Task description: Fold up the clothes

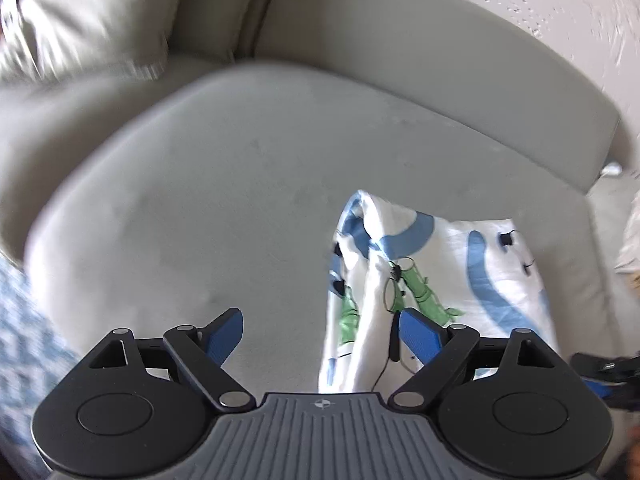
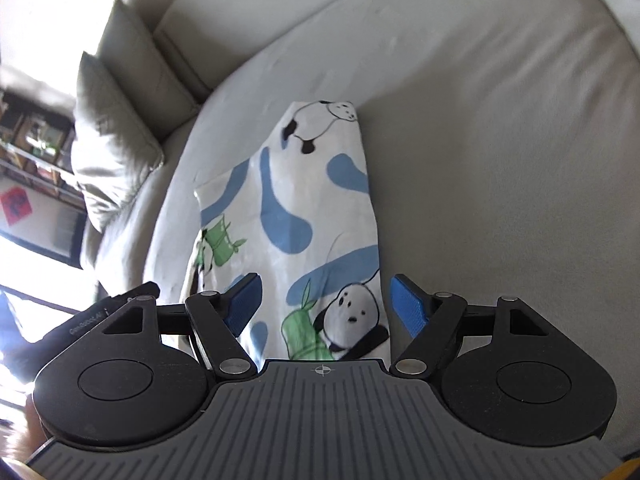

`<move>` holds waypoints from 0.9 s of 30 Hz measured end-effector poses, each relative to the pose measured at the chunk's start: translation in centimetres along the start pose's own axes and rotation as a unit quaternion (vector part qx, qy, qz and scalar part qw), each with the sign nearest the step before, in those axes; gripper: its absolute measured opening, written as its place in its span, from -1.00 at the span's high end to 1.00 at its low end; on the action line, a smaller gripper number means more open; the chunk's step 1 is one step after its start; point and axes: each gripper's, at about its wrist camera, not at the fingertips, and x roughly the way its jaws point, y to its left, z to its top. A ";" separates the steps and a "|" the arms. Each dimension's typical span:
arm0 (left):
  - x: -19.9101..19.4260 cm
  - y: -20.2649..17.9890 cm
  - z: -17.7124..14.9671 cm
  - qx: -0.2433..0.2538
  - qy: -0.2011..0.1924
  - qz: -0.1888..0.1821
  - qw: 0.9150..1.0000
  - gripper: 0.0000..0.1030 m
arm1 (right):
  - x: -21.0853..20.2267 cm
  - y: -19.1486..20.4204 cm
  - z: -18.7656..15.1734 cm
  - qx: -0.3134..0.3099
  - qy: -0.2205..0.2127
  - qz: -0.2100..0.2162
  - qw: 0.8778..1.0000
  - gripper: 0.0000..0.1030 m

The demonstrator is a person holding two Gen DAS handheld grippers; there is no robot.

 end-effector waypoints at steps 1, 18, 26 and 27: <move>0.3 0.5 0.4 -0.008 0.004 -0.011 1.000 -0.66 | 0.3 -0.3 0.3 0.007 0.003 0.005 1.000 -0.48; 6.1 -0.5 0.6 -0.002 0.121 -0.159 0.980 -0.72 | 5.4 -3.5 4.4 0.051 0.046 0.092 0.993 -0.39; 8.0 -2.4 1.3 0.015 0.131 -0.162 0.978 -0.81 | 8.3 -3.7 6.4 0.043 0.042 0.113 0.992 -0.19; 7.8 -2.7 1.2 0.023 0.126 -0.154 0.980 -0.81 | 8.6 -3.6 6.6 0.042 0.040 0.114 0.992 -0.18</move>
